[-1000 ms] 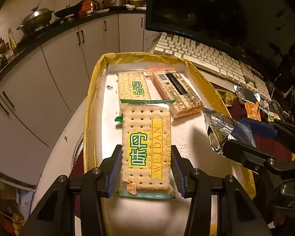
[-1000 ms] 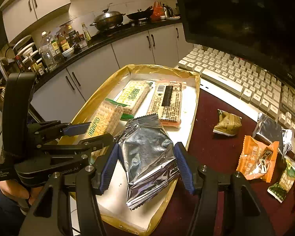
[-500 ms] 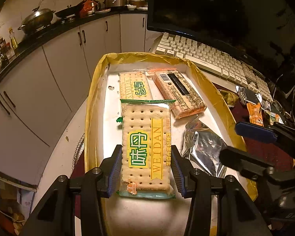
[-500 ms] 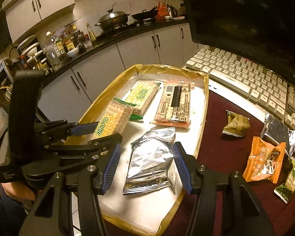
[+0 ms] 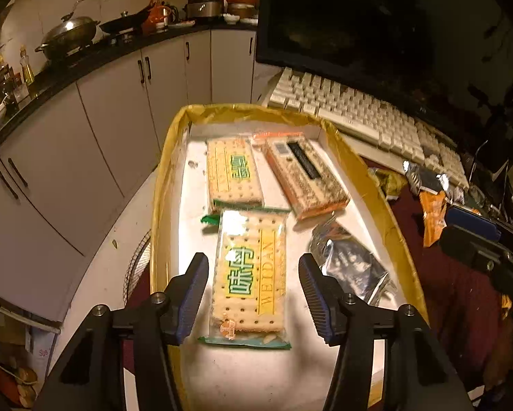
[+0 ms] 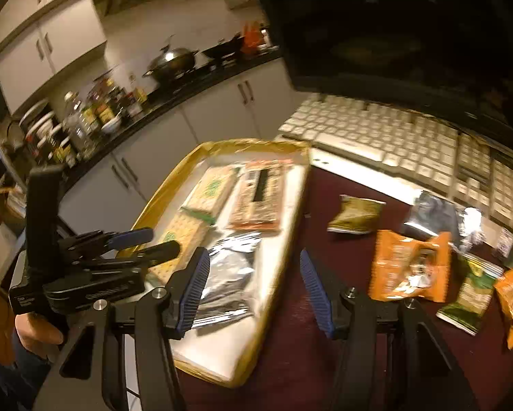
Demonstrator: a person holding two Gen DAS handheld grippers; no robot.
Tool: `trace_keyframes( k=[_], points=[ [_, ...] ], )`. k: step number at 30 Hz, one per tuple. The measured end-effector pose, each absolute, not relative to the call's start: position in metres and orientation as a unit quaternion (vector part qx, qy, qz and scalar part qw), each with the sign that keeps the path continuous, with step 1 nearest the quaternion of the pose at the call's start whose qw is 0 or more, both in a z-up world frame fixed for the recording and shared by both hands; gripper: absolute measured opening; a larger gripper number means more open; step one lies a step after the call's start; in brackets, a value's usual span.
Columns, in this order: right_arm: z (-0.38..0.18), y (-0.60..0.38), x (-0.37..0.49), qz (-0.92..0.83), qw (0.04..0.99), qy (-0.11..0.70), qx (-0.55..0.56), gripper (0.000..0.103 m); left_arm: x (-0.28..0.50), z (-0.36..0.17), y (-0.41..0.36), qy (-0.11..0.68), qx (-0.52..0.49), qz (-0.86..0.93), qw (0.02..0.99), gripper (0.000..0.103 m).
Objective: Organize snacks
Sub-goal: 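Move both tools back over the remaining snacks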
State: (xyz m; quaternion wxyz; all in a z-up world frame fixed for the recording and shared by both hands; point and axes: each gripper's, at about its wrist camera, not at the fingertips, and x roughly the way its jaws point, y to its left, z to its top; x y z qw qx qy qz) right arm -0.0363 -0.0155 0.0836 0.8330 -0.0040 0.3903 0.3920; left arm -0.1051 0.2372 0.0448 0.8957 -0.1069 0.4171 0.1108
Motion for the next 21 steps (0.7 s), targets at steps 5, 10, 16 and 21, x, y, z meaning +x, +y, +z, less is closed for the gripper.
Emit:
trace_keyframes(
  k=[5,10,16,21],
  points=[
    [0.084,-0.057,-0.021,0.355,0.847,0.394,0.035,0.055,-0.102,0.060,0.223,0.401,-0.096,0.094,0.906,0.058],
    [0.081,-0.097,-0.007,0.318,0.859,0.397,0.066,0.055,-0.091,0.071,0.192,0.393,-0.075,0.058,0.915,0.058],
    [0.076,-0.144,0.007,0.268,0.870,0.400,0.102,0.055,-0.075,0.081,0.145,0.390,-0.053,0.009,0.919,0.058],
    [0.062,-0.168,0.019,0.228,0.870,0.421,0.118,0.055,-0.052,0.084,0.099,0.394,-0.032,-0.037,0.918,0.067]
  ],
)
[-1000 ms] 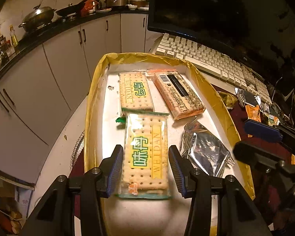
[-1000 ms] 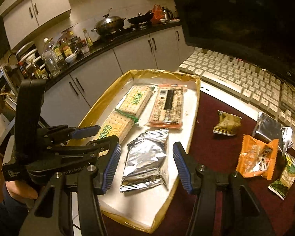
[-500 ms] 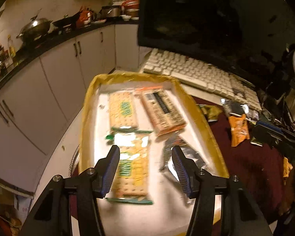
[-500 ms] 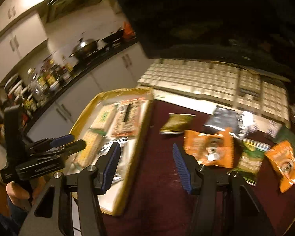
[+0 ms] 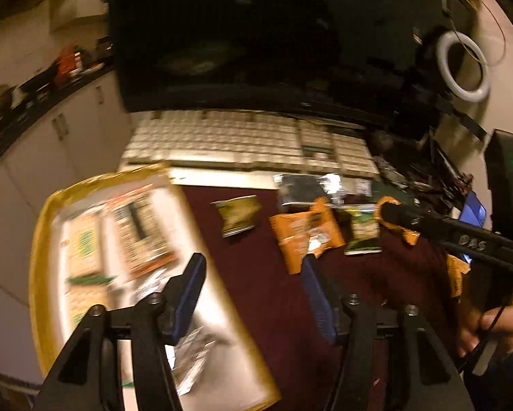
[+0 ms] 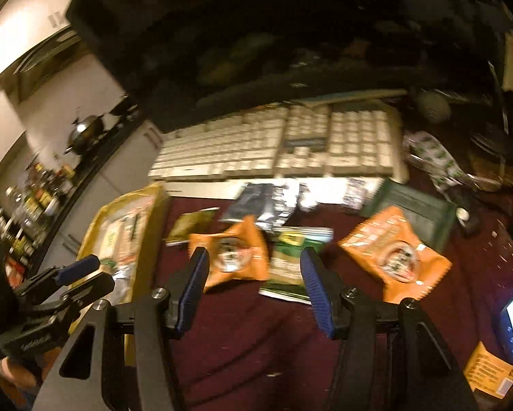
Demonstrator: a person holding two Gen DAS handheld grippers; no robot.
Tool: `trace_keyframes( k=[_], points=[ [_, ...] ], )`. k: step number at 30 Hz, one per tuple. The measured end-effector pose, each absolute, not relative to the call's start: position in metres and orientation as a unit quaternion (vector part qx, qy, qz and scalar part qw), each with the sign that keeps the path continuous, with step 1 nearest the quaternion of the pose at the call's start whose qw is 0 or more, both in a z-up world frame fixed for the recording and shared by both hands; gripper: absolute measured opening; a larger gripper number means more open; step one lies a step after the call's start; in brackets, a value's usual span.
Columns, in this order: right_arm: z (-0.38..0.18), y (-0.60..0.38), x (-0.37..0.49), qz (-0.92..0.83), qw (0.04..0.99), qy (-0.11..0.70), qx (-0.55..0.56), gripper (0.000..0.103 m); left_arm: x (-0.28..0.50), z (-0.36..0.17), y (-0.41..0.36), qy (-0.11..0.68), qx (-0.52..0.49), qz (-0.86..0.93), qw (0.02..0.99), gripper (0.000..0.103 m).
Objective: Organize snacks
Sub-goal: 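Move both tools back over the remaining snacks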
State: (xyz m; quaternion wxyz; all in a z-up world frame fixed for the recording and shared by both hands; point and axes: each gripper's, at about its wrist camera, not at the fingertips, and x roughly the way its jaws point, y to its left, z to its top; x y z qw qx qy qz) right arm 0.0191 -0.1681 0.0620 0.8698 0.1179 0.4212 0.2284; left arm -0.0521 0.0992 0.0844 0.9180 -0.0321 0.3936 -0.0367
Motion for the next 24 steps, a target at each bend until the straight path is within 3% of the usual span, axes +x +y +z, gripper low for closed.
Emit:
trace_keyframes(
  k=[3,18,19,21,24],
  points=[
    [0.052,-0.173,0.024,0.215,0.867,0.434,0.119,0.055,-0.034,0.080,0.077,0.403,-0.024,-0.046,0.914,0.078],
    [0.021,-0.136,0.044,0.191,0.868,0.457,0.040,0.056,-0.013,0.062,0.078,0.430,-0.044,-0.033,0.901,0.079],
    [0.020,-0.137,0.045,0.191,0.868,0.458,0.040,0.054,-0.011,0.061,0.077,0.432,-0.044,-0.034,0.900,0.079],
    [0.016,-0.142,0.046,0.192,0.866,0.459,0.048,0.032,-0.008,0.057,0.076,0.436,-0.047,-0.032,0.898,0.079],
    [0.020,-0.150,0.043,0.188,0.873,0.447,0.057,0.032,-0.003,0.052,0.073,0.444,-0.050,-0.033,0.894,0.079]
  ],
)
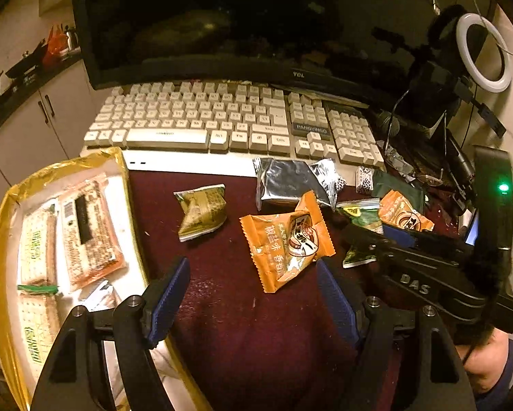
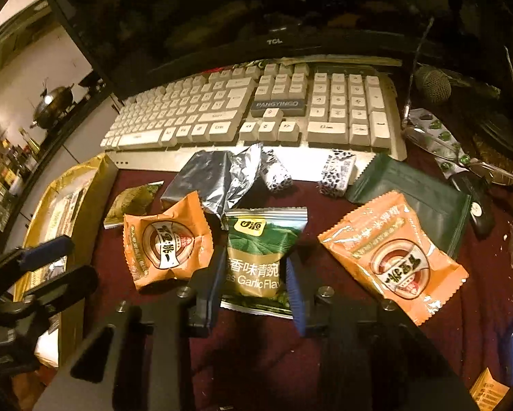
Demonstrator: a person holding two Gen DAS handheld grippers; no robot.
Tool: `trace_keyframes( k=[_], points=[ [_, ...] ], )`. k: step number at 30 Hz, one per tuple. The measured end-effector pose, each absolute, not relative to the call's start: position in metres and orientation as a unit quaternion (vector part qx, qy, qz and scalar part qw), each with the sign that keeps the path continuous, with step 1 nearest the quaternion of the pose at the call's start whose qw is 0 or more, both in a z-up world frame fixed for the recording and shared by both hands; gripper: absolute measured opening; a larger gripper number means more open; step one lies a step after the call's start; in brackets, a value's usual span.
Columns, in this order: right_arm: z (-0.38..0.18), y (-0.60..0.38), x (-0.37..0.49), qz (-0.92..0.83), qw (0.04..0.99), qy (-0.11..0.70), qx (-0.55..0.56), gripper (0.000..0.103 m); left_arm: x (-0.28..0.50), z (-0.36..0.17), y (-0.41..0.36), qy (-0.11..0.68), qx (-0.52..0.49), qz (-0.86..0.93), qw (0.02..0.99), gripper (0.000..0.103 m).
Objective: Organize snacks
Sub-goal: 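Move both tools back over the remaining snacks, then grasp orange candy packet with left gripper while right grasps green garlic-flavour pack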
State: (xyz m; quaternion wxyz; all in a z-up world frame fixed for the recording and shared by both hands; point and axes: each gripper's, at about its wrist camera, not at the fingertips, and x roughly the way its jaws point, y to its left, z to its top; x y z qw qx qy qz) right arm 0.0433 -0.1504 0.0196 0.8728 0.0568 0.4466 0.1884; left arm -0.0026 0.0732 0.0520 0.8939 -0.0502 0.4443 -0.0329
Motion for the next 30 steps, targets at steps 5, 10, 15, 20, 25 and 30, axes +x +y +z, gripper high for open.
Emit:
trace_keyframes(
  k=[5,10,15,20,25,30],
  points=[
    [0.028,-0.172,0.039,0.178,0.884,0.425,0.078,0.032,0.011,0.044,0.061,0.456,-0.049,-0.025,0.888,0.079],
    [0.027,-0.188,0.043,0.182,0.882,0.422,0.108,0.032,0.030,0.032,0.050,0.469,-0.047,-0.007,0.882,0.079],
    [0.028,-0.189,0.042,0.195,0.880,0.417,0.115,0.031,0.047,0.015,0.038,0.480,-0.048,-0.016,0.876,0.069],
    [0.030,-0.193,0.041,0.194,0.882,0.411,0.122,0.031,0.046,0.013,0.035,0.466,-0.056,-0.017,0.883,0.050],
    [0.036,-0.196,0.037,0.187,0.890,0.398,0.125,0.032,0.036,0.024,0.034,0.441,-0.043,-0.016,0.896,0.034],
    [0.036,-0.198,0.038,0.184,0.890,0.397,0.129,0.032,0.028,0.029,0.033,0.435,-0.038,-0.026,0.899,0.027]
  ],
)
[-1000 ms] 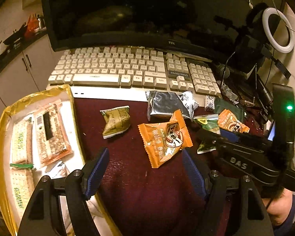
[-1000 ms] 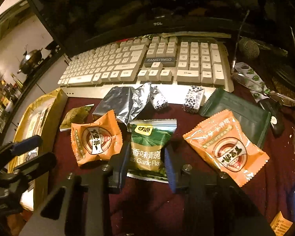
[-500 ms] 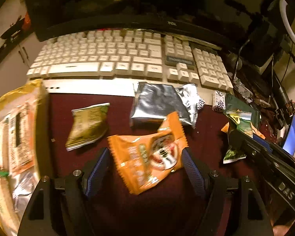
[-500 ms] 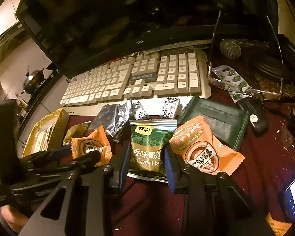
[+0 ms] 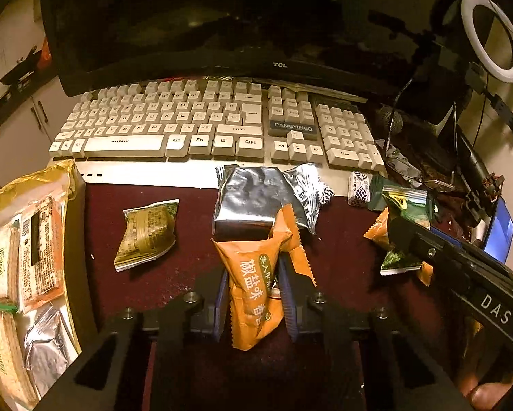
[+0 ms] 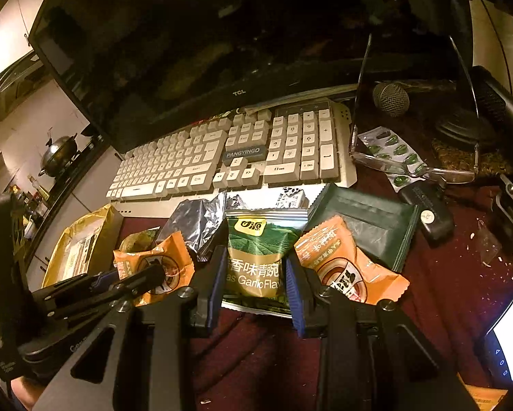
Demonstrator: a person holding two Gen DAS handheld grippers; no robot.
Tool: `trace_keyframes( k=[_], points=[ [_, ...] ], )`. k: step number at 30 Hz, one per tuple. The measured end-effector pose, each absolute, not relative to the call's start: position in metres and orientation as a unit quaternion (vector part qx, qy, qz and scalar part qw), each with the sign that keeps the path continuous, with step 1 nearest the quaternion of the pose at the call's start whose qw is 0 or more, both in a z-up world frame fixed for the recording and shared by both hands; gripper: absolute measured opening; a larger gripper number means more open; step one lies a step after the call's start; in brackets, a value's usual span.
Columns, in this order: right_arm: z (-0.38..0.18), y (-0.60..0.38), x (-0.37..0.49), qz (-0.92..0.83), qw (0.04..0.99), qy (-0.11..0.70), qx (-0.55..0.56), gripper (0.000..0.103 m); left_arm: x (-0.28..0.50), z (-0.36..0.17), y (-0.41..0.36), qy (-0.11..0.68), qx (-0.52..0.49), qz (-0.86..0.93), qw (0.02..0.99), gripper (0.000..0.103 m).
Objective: Organize snacks
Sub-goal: 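Grasp orange candy packet with left gripper while right grasps green garlic-flavour pack, then lift the orange packet and green pack off the cloth with both grippers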
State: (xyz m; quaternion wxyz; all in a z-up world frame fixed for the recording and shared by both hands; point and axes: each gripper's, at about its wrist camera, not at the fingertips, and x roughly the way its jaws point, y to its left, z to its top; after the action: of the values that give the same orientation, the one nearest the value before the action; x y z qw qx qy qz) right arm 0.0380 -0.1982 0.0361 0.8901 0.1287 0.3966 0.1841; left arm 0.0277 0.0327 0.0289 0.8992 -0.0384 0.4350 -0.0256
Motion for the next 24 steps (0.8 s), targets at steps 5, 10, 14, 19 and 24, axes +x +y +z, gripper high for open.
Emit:
trace_keyframes(
  k=[5,10,14,19,24],
  points=[
    [0.037,-0.198,0.037,0.182,0.891,0.395,0.129,0.032,0.031,0.025,0.028,0.438,-0.031,-0.031,0.898,0.030],
    [0.036,-0.198,0.037,0.182,0.891,0.395,0.129,0.032,0.039,0.014,0.026,0.449,-0.031,-0.024,0.893,0.045],
    [0.038,-0.199,0.037,0.181,0.893,0.391,0.132,0.031,0.035,0.016,0.025,0.439,-0.036,-0.030,0.897,0.030],
    [0.042,-0.203,0.035,0.180,0.896,0.380,0.139,0.031,0.027,0.027,0.026,0.427,-0.038,-0.040,0.903,0.023],
    [0.046,-0.202,0.032,0.185,0.899,0.370,0.140,0.032,0.013,0.046,0.032,0.404,-0.055,-0.052,0.912,0.023]
  ],
)
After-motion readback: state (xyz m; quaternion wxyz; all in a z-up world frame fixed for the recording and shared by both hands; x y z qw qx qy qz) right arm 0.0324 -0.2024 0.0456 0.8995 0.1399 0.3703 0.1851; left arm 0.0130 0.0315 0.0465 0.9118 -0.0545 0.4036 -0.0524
